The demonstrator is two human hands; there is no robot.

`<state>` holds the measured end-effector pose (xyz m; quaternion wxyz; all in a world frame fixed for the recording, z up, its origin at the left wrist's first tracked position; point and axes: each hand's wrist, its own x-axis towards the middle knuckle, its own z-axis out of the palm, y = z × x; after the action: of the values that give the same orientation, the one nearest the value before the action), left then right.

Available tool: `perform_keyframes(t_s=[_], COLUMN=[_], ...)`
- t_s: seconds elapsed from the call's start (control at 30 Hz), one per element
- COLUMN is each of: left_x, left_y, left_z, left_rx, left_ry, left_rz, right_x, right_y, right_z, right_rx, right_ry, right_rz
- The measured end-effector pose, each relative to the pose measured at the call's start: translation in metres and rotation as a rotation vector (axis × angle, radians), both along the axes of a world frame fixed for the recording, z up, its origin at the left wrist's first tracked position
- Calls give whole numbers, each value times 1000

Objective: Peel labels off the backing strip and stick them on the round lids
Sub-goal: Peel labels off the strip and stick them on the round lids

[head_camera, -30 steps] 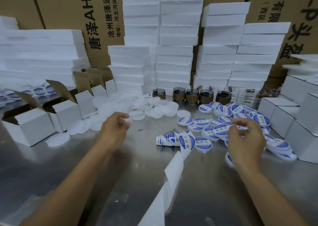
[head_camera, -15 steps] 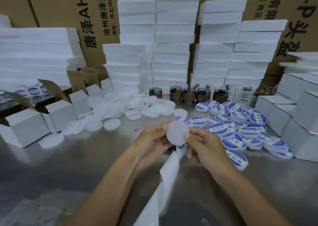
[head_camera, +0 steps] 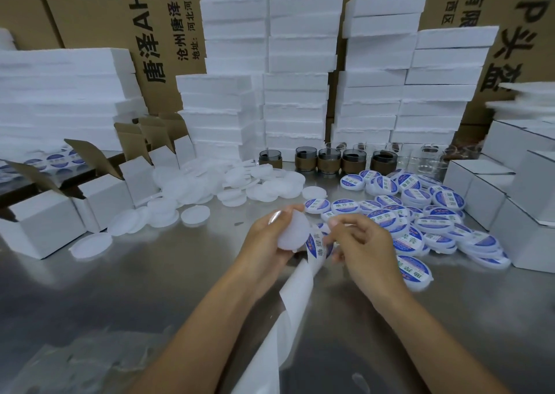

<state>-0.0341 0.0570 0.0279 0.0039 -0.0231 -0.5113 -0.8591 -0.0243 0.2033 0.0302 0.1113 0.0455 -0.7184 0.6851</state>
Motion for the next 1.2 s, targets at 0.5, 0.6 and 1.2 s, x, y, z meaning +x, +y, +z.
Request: perform_keyframes(t_s=[0.5,0.6,1.2], left_x=[4,5,10], left_y=[-10,-10,-3], left_z=[2,3,-4], left_rx=[-10,-52,-296], left_ry=[-114,-128,-35], left_rz=[106,92,-12], right_x=[-9,-10,-3], right_y=[4,7,2], right_z=[-12,-5,-7], right_rx=[356,185,698], right_ry=[90,77,613], right_rz=[-16,-24,-220])
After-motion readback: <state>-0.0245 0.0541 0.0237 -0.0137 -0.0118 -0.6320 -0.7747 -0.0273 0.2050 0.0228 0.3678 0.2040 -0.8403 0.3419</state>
